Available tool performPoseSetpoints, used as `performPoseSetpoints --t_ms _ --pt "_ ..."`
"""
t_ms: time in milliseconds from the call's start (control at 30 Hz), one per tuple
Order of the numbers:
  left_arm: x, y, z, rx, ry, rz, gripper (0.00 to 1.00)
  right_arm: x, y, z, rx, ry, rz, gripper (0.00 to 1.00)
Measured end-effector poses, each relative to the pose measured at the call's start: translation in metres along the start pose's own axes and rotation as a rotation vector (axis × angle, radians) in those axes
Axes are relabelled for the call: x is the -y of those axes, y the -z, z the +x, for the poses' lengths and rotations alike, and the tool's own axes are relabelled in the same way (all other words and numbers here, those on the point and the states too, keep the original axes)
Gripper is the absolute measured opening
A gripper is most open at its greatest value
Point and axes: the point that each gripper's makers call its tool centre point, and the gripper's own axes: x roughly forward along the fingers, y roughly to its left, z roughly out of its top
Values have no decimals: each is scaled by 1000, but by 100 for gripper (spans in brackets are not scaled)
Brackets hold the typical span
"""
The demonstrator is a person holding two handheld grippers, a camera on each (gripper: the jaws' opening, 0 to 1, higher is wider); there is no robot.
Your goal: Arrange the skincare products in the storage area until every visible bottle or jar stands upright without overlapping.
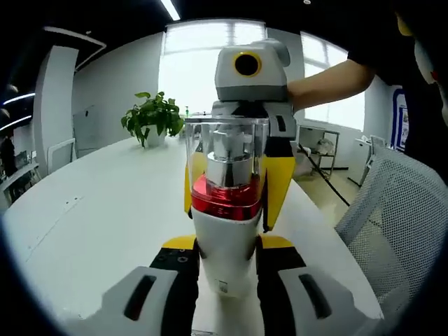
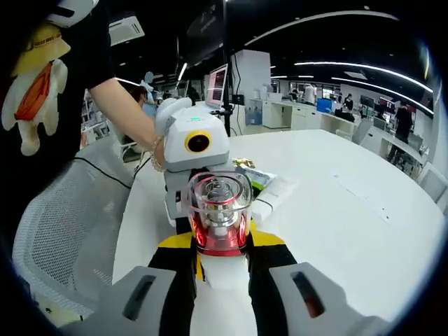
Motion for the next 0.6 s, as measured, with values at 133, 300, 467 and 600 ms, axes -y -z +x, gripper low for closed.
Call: performPoseSetpoints --t_ms 133,300,467,600 --pt "-16 2 3 4 -34 1 26 15 -2 1 4 -13 -10 27" --pt "-28 2 5 8 -74 0 26 28 -3 1 12 -24 -10 27" --pt "-30 -1 5 10 -107 -2 26 35 -4 2 24 -23 -8 27" --pt "-31 -2 6 7 -115 -1 26 35 -5 2 23 -15 -3 27"
